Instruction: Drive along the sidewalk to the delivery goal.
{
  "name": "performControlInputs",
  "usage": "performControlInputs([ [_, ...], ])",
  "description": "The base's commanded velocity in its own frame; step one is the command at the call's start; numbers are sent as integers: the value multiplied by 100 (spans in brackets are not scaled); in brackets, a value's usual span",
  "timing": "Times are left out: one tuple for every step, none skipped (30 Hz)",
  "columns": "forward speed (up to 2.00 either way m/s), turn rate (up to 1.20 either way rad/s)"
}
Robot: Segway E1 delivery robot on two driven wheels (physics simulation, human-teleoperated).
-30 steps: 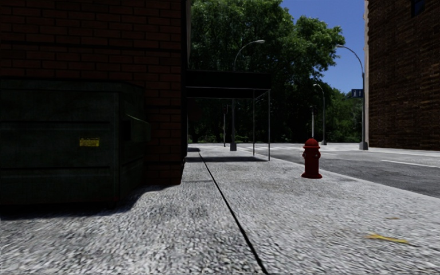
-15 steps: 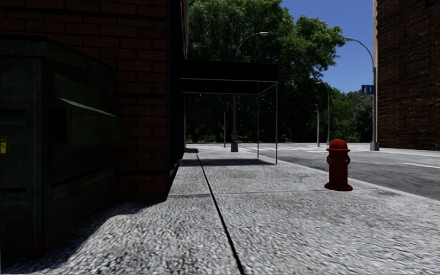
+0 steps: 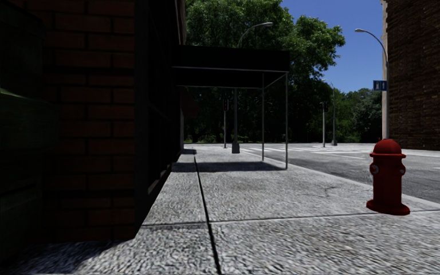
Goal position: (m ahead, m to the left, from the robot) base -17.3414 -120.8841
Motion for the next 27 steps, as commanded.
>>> performControlInputs([
  [200, 0],
  [200, 0],
  [200, 0],
  [200, 0],
  [200, 0],
  [200, 0],
  [200, 0],
  [200, 0],
  [200, 0],
  [200, 0],
  [200, 0],
  [200, 0],
  [200, 6],
  [200, 6],
  [200, 11],
  [200, 16],
  [200, 18],
  [200, 18],
  [200, 19],
  [200, 22],
  [200, 22],
  [200, 26],
  [200, 32],
  [200, 35],
  [200, 35],
  [200, 35],
  [200, 35],
])
